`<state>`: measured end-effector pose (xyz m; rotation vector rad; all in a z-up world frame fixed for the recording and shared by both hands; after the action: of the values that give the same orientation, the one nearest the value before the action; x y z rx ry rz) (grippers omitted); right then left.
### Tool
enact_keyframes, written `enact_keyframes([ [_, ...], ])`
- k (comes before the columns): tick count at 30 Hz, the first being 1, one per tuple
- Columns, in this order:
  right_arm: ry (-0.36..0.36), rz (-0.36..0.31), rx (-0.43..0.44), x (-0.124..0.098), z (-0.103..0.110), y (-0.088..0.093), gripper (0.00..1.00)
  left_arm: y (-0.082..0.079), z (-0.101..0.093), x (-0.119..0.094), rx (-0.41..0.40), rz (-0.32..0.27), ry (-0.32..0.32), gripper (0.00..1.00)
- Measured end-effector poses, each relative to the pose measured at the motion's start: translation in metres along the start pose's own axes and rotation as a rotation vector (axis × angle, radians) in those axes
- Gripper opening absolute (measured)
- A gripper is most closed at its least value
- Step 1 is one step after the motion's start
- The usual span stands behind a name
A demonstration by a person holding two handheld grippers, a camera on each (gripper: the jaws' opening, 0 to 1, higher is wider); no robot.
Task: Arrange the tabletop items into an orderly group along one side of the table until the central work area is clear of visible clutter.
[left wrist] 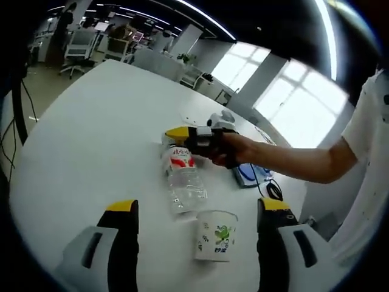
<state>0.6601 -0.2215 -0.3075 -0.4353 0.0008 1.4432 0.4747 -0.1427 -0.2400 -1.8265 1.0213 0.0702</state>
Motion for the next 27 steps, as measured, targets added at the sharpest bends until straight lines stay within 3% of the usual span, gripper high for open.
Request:
enact_keyframes([
  [9, -0.017, 0.002, -0.058, -0.003, 0.012, -0.001, 0.19, -0.009, 0.012, 0.01, 0.011, -0.009, 0.021, 0.8],
  [16, -0.04, -0.019, -0.163, -0.008, 0.027, -0.006, 0.19, -0.021, 0.015, 0.026, 0.013, -0.028, 0.081, 0.76],
  [27, -0.042, -0.016, -0.314, -0.015, 0.05, -0.005, 0.19, -0.04, 0.02, 0.076, 0.049, 0.0, 0.195, 0.73],
])
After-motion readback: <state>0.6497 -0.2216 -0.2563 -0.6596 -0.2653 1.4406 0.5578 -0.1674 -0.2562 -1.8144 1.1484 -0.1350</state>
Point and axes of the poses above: the point that each gripper's makers call its tool centre point, and the gripper's own axes: x roughly forward along the fingers, z roughly to its left, y roughly out of its underside, the point moved 3 cm from there along -x, roughly backward along the fingers, and after that the axes turned 4 degrees about x, right-handed, at the moved point
